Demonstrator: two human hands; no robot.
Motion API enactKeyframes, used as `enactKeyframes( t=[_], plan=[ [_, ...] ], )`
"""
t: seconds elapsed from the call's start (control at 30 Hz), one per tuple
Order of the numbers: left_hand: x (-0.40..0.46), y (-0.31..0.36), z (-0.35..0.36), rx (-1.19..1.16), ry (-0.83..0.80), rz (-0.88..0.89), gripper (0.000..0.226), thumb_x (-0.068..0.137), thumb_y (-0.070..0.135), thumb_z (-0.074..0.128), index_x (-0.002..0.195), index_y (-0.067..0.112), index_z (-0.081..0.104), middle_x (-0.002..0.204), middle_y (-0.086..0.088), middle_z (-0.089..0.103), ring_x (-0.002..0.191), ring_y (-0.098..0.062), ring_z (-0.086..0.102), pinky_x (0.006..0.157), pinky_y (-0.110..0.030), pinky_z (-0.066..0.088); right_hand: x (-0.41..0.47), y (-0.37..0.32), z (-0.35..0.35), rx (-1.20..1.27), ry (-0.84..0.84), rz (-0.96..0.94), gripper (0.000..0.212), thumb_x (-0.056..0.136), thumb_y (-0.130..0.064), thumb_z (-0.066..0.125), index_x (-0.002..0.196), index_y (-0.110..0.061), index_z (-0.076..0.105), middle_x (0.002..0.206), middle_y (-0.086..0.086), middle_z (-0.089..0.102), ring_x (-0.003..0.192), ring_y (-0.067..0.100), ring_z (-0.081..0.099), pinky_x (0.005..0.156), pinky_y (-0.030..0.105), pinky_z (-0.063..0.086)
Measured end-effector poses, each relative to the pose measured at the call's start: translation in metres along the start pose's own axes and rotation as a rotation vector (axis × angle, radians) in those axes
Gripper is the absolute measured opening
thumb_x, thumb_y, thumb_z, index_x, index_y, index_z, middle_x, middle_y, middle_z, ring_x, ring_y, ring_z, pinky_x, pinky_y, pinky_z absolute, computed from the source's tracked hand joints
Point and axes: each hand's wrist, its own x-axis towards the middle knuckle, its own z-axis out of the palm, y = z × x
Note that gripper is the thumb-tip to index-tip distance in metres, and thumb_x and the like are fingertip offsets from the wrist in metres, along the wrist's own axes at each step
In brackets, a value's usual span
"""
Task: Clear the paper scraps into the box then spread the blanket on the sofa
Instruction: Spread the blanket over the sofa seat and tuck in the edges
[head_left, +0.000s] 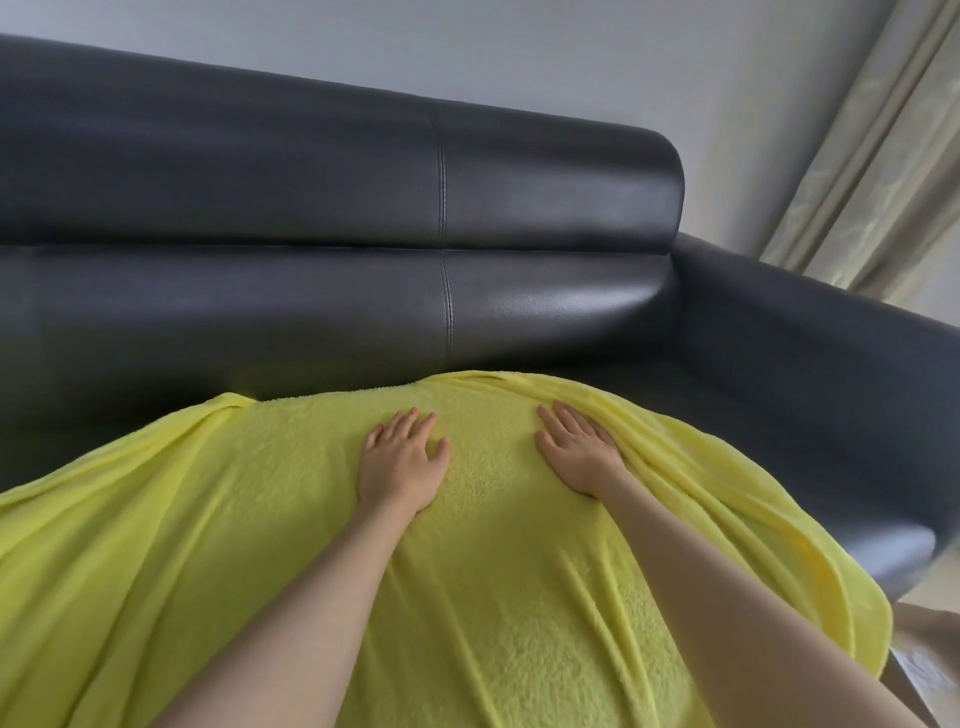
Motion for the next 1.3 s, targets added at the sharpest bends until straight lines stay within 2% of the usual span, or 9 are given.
enactKeyframes(
  t=[0.2, 0.53, 0.67, 0.83, 0.9, 1.0, 1.13, 1.2, 1.3],
  plan=[
    [0.002, 0.0, -0.001, -0.005, -0.032, 0.016, 0.057, 0.099, 0.053, 0.015, 0.152, 0.033, 0.017, 0.16, 0.008, 0.011, 0.147, -0.01, 0.007, 0.12, -0.034, 0.004, 0.014, 0.006, -0.003, 0.039, -0.012, -0.043, 0.057, 0.101, -0.053, 0.013, 0.154, -0.034, 0.001, 0.162, -0.007, -0.004, 0.148, 0.012, -0.003, 0.118, 0.036, -0.005],
    [-0.001, 0.004, -0.005, -0.059, 0.024, -0.013, 0.048, 0.102, 0.045, 0.023, 0.149, 0.035, 0.028, 0.157, 0.012, 0.022, 0.146, -0.007, 0.015, 0.118, -0.032, 0.01, 0.045, 0.017, -0.006, 0.035, -0.007, -0.133, 0.056, 0.101, -0.051, 0.015, 0.154, -0.033, 0.009, 0.162, -0.007, 0.003, 0.149, 0.013, 0.001, 0.118, 0.036, -0.003],
    [0.0, 0.009, -0.006, 0.04, -0.051, -0.021, 0.052, 0.101, 0.047, 0.016, 0.152, 0.035, 0.015, 0.16, 0.011, 0.01, 0.147, -0.007, 0.007, 0.119, -0.033, 0.006, 0.051, 0.021, -0.007, 0.054, 0.001, -0.158, 0.057, 0.1, -0.052, 0.016, 0.154, -0.032, 0.012, 0.162, -0.005, 0.006, 0.149, 0.014, 0.003, 0.119, 0.036, -0.002],
    [0.012, 0.031, -0.016, 0.195, -0.279, -0.133, 0.055, 0.103, 0.038, 0.013, 0.154, 0.022, 0.001, 0.162, -0.001, -0.004, 0.149, -0.018, -0.001, 0.12, -0.04, 0.003, 0.052, 0.023, -0.006, 0.078, -0.01, -0.18, 0.059, 0.1, -0.052, 0.015, 0.154, -0.03, 0.01, 0.162, -0.004, 0.004, 0.149, 0.015, 0.002, 0.12, 0.038, -0.003],
    [0.023, 0.054, -0.018, 0.18, -0.218, -0.195, 0.053, 0.101, 0.025, 0.029, 0.152, 0.012, 0.018, 0.159, -0.009, 0.015, 0.146, -0.024, 0.016, 0.119, -0.041, 0.015, 0.055, 0.024, -0.006, 0.081, -0.028, -0.193, 0.06, 0.1, -0.052, 0.015, 0.154, -0.03, 0.009, 0.162, -0.004, 0.003, 0.149, 0.015, 0.001, 0.119, 0.039, -0.004],
    [0.036, 0.102, -0.006, -0.015, -0.01, -0.212, 0.045, 0.095, 0.015, 0.04, 0.14, 0.013, 0.043, 0.145, -0.004, 0.043, 0.133, -0.021, 0.04, 0.111, -0.035, 0.032, 0.059, 0.026, -0.007, 0.098, -0.044, -0.201, 0.059, 0.1, -0.052, 0.016, 0.154, -0.029, 0.009, 0.162, -0.003, 0.003, 0.149, 0.017, 0.001, 0.119, 0.039, -0.005],
    [0.03, 0.137, 0.027, -0.129, 0.047, -0.203, 0.047, 0.099, 0.028, 0.03, 0.146, 0.023, 0.037, 0.156, 0.003, 0.028, 0.145, -0.013, 0.02, 0.12, -0.036, 0.012, 0.063, 0.027, -0.013, 0.234, -0.098, -0.177, 0.055, 0.102, -0.048, 0.021, 0.153, -0.029, 0.018, 0.162, -0.003, 0.008, 0.149, 0.016, 0.003, 0.118, 0.036, -0.004],
    [0.025, 0.134, 0.034, -0.122, 0.107, -0.207, 0.048, 0.099, 0.03, 0.029, 0.146, 0.025, 0.037, 0.157, 0.005, 0.027, 0.146, -0.011, 0.016, 0.12, -0.034, 0.009, 0.064, 0.028, -0.017, 0.346, -0.122, -0.154, 0.053, 0.102, -0.046, 0.025, 0.152, -0.028, 0.025, 0.161, -0.002, 0.013, 0.148, 0.018, 0.007, 0.119, 0.037, -0.001],
    [0.023, 0.132, 0.035, -0.111, 0.125, -0.19, 0.048, 0.1, 0.031, 0.029, 0.147, 0.025, 0.036, 0.157, 0.005, 0.027, 0.146, -0.01, 0.017, 0.12, -0.033, 0.01, 0.056, 0.032, -0.035, 0.574, -0.153, -0.145, 0.046, 0.099, -0.038, 0.044, 0.143, -0.025, 0.044, 0.151, 0.0, 0.035, 0.139, 0.021, 0.03, 0.114, 0.036, 0.02]
  ],
)
